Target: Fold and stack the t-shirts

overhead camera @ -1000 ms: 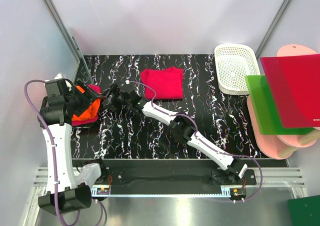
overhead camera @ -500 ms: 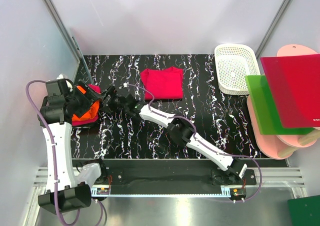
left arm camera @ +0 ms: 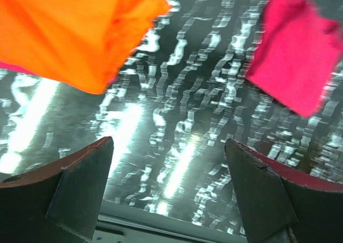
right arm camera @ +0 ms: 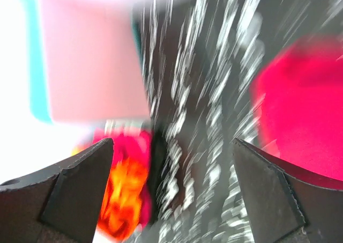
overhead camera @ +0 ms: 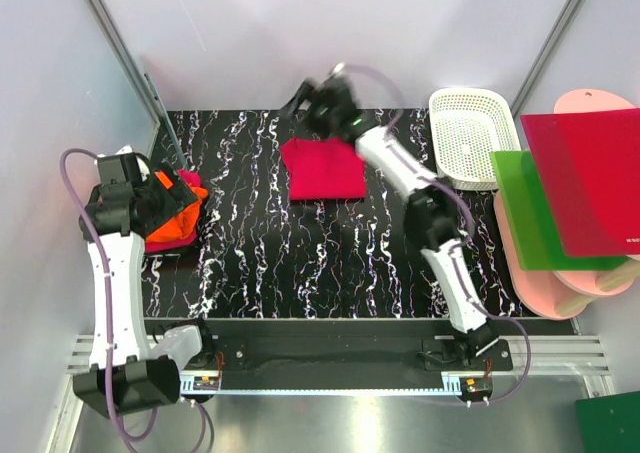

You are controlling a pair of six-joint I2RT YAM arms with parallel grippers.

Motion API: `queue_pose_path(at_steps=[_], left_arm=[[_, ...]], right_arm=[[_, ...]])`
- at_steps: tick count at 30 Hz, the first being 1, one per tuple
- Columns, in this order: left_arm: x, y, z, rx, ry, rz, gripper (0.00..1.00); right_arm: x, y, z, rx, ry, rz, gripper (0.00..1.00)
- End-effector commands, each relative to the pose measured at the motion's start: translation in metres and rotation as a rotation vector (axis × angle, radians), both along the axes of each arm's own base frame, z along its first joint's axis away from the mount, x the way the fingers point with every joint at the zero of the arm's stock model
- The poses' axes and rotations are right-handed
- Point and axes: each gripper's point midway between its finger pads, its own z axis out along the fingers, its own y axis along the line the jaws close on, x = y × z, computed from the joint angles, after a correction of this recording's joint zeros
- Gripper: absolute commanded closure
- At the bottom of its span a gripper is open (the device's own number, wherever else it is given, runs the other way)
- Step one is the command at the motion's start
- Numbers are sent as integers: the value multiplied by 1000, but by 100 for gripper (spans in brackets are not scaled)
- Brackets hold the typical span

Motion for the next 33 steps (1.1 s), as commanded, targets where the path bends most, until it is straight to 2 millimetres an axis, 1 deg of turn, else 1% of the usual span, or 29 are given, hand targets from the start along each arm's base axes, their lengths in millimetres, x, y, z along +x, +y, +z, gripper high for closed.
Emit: queue_pose_path(at_steps=[1, 2, 3, 4, 6, 7, 9, 10, 11, 12, 13, 14, 15, 16, 17, 18, 19, 21, 22, 24, 25, 26, 27, 28, 29, 30, 31, 33], left_arm=[[1, 38, -24, 190, 141, 54, 10], [-1, 43, -31, 206, 180, 64, 11], [0, 47, -41, 215, 233, 68, 11], [-2, 54, -48, 241, 273, 84, 11], [-4, 58, -64, 249, 354, 96, 10], [-6, 62, -73, 255, 387, 114, 10], [-7, 68, -85, 271, 441, 146, 11], [-8, 69, -89, 265, 452, 173, 11], [-9, 71, -92, 266, 462, 192, 11], [-9, 75, -91, 284, 462, 213, 11], [-10, 79, -88, 295, 460, 248, 12], [-11, 83, -85, 311, 460, 270, 12], [-15, 92, -81, 355, 463, 312, 12], [-15, 97, -76, 372, 457, 349, 12], [-21, 101, -73, 397, 471, 371, 12], [-27, 113, -68, 455, 485, 415, 12], [-35, 117, -67, 483, 505, 445, 12], [-47, 130, -65, 546, 544, 502, 11], [-57, 137, -69, 544, 576, 534, 11], [-65, 144, -77, 506, 608, 563, 12], [-74, 153, -82, 482, 629, 603, 11], [-77, 157, -85, 465, 633, 617, 12], [-78, 155, -93, 421, 642, 596, 12], [-82, 165, -96, 379, 631, 640, 12], [-84, 167, -100, 344, 623, 648, 12], [-83, 165, -109, 287, 617, 620, 12], [-87, 176, -113, 254, 605, 658, 12], [-83, 177, -123, 204, 605, 631, 11]], right_arm=[[29, -124, 139, -245, -347, -156, 0], [32, -143, 144, -297, -371, -170, 0], [32, -162, 143, -343, -359, -199, 0], [33, -198, 151, -394, -358, -268, 0], [30, -235, 145, -505, -346, -327, 0], [26, -264, 138, -561, -313, -386, 0], [19, -291, 127, -662, -296, -398, 0], [9, -308, 113, -718, -260, -415, 0], [5, -326, 106, -750, -238, -432, 0], [-2, -335, 99, -765, -216, -436, 0], [-16, -347, 88, -782, -181, -442, 0], [-22, -358, 82, -794, -160, -452, 0], [-29, -362, 77, -801, -146, -451, 0], [-42, -367, 65, -819, -117, -439, 0], [-47, -369, 60, -831, -107, -432, 0], [-53, -371, 59, -833, -105, -426, 0], [-60, -372, 45, -849, -76, -411, 0], [-68, -374, 34, -851, -52, -398, 0], [-69, -374, 32, -851, -49, -392, 0], [-71, -371, 26, -847, -37, -376, 0], [-71, -371, 25, -847, -35, -372, 0], [-70, -370, 25, -845, -35, -370, 1], [-67, -369, 23, -840, -31, -366, 0], [-66, -368, 22, -839, -29, -361, 0], [-64, -367, 23, -833, -31, -360, 0], [-62, -365, 21, -827, -27, -351, 0], [-60, -363, 21, -819, -26, -352, 0], [-58, -360, 19, -805, -20, -341, 0]])
